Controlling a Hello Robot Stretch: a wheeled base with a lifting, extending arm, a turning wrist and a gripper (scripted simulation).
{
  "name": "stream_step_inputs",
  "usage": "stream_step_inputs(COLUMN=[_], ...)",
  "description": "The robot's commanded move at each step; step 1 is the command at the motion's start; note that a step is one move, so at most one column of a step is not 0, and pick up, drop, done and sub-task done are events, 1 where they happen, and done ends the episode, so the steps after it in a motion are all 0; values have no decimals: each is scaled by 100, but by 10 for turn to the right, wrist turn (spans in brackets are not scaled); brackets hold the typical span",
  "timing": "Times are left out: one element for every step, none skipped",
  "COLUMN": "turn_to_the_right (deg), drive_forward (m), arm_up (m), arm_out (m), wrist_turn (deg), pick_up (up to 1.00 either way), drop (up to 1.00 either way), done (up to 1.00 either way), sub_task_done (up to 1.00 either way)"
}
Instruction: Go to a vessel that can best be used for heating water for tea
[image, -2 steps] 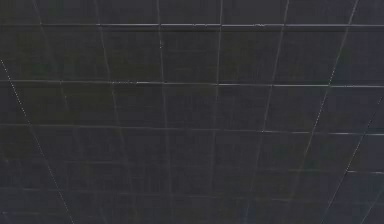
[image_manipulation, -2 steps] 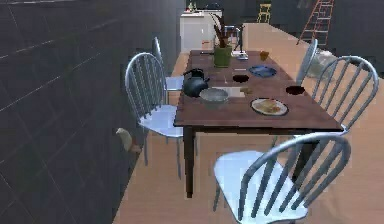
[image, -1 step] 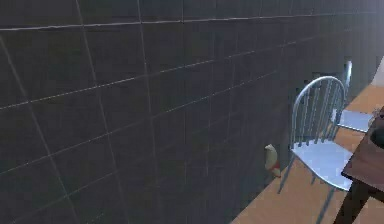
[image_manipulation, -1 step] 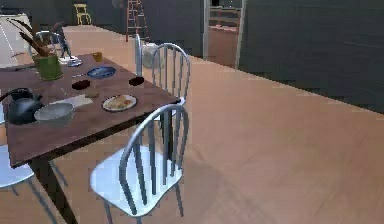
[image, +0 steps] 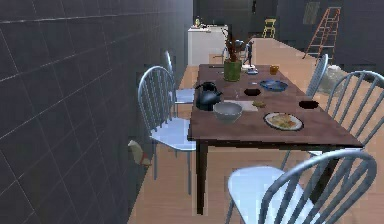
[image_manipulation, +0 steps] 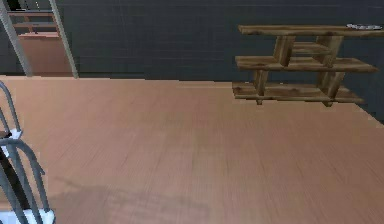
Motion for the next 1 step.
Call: stream_step_inputs(turn_to_the_right=[0], drive_forward=[0], arm_up=[0], arm_out=[0], wrist_turn=[0], pick_up=[0], drop=[0], done=[100], sub_task_done=[0])
